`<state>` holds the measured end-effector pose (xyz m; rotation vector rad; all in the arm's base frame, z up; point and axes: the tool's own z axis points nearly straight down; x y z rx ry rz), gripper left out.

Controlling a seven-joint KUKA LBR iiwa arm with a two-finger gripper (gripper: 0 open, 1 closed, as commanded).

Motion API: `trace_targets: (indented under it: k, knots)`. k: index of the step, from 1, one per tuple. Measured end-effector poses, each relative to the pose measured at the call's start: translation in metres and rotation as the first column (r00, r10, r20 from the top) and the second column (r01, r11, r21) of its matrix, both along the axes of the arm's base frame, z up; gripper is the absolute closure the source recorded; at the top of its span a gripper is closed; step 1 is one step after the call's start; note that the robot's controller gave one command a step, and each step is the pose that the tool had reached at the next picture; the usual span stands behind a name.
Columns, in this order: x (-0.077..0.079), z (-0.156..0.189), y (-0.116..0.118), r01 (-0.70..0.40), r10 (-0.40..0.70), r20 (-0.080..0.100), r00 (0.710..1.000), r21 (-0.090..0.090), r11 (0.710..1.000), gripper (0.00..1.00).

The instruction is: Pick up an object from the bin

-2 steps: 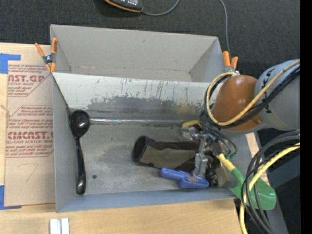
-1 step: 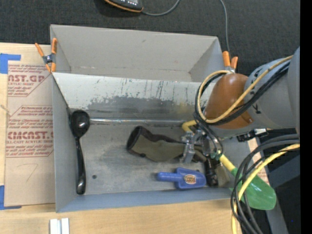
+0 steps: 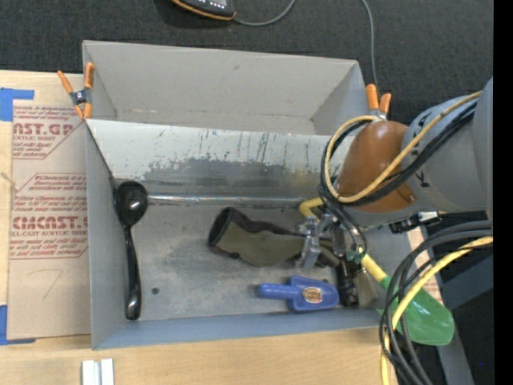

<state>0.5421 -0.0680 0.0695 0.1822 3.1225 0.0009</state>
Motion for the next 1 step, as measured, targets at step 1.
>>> trace_targets:
  k: [1]
  knots:
    - [0.0001,0.0001,-0.0109,0.002,-0.002,0.001,1.0,0.0,1.0,1.0]
